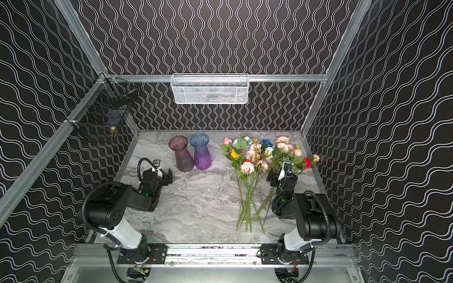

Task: Arrange flowers in a vase
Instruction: Pick up the vase from the top-center of the table.

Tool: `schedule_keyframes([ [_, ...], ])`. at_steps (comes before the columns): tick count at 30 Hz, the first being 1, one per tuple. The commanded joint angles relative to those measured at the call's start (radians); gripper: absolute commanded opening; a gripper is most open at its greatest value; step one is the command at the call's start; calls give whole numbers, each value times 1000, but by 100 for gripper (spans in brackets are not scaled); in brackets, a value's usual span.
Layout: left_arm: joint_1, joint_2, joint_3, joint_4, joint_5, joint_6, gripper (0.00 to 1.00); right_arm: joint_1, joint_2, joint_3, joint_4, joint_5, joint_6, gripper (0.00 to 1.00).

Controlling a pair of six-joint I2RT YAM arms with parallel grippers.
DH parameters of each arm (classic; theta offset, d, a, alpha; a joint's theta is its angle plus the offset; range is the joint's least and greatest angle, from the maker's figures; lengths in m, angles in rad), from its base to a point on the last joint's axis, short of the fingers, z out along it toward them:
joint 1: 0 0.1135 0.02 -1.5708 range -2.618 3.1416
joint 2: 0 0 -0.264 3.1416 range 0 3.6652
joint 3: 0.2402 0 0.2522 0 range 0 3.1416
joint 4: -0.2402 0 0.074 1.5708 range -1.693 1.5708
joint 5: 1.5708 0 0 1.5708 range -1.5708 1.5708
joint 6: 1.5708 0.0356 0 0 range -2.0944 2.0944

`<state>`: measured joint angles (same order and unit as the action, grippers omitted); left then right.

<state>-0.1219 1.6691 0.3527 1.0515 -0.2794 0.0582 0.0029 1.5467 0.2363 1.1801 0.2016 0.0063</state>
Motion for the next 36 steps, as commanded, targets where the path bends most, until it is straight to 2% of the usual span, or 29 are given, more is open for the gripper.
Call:
schedule_keyframes([
  [1,1,-5,-1,28,2,9,99,0,0,6,56,9,-14,99],
  [36,-5,-3,-5,34,-4,13,99,-1,-1,10,49,-1,-7,99],
])
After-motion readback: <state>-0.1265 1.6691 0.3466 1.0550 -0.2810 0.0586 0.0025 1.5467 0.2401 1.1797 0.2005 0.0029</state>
